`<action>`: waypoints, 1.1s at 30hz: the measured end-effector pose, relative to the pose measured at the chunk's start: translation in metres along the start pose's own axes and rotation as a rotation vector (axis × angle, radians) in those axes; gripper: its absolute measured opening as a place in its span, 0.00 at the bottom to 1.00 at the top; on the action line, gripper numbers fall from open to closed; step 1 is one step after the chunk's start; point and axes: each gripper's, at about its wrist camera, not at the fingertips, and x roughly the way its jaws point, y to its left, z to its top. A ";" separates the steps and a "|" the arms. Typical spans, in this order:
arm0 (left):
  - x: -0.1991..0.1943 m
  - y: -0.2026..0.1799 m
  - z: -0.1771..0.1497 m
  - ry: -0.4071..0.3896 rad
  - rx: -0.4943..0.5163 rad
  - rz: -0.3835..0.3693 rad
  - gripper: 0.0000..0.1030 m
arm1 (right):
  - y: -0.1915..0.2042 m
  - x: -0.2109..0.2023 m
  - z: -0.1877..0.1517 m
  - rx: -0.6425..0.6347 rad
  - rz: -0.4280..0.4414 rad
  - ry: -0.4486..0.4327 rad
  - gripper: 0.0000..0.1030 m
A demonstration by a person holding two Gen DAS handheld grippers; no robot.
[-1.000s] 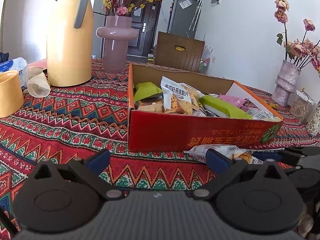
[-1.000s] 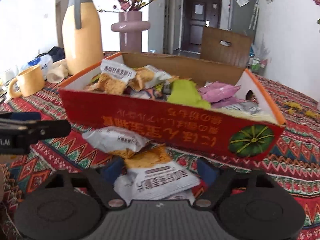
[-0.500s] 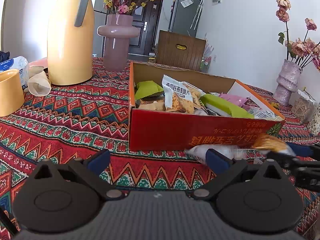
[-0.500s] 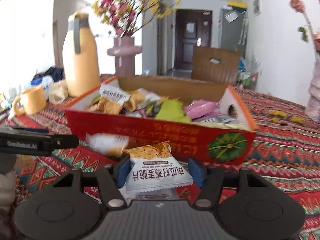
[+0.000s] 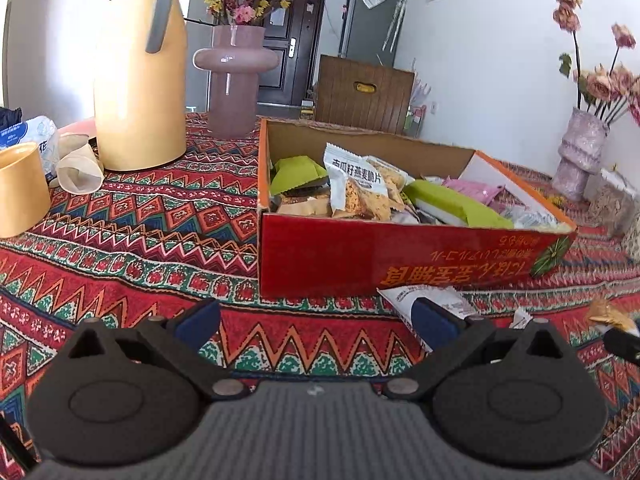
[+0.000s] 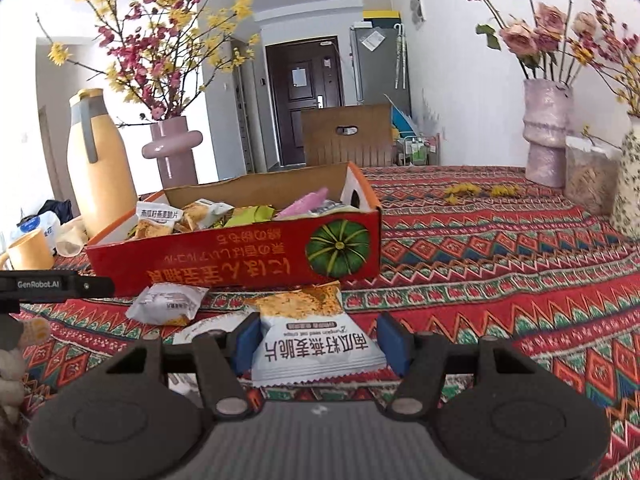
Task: Organize snacks
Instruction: 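Grasp the brown cookie packet with left gripper while right holds the white packet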
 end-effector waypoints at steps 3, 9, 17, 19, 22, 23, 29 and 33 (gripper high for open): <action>-0.004 -0.009 0.001 0.013 0.046 -0.002 1.00 | -0.001 -0.007 -0.002 0.006 0.004 -0.012 0.60; -0.022 -0.035 0.004 0.018 0.142 -0.063 1.00 | -0.006 -0.019 -0.007 0.026 0.006 -0.029 0.60; -0.035 -0.073 -0.003 0.060 0.242 -0.125 1.00 | -0.011 -0.033 -0.016 0.048 0.008 -0.045 0.60; -0.036 -0.081 -0.006 0.083 0.262 -0.146 1.00 | -0.013 -0.038 -0.019 0.054 0.009 -0.050 0.60; -0.035 -0.094 -0.011 0.120 0.286 -0.169 1.00 | -0.016 -0.044 -0.024 0.064 0.008 -0.057 0.60; -0.035 -0.098 -0.013 0.127 0.297 -0.171 1.00 | -0.017 -0.046 -0.025 0.066 0.008 -0.058 0.60; -0.028 -0.119 -0.031 0.196 0.364 -0.165 1.00 | -0.024 -0.055 -0.034 0.085 0.008 -0.058 0.60; -0.025 -0.126 -0.038 0.209 0.381 -0.159 1.00 | -0.027 -0.057 -0.037 0.090 0.012 -0.058 0.60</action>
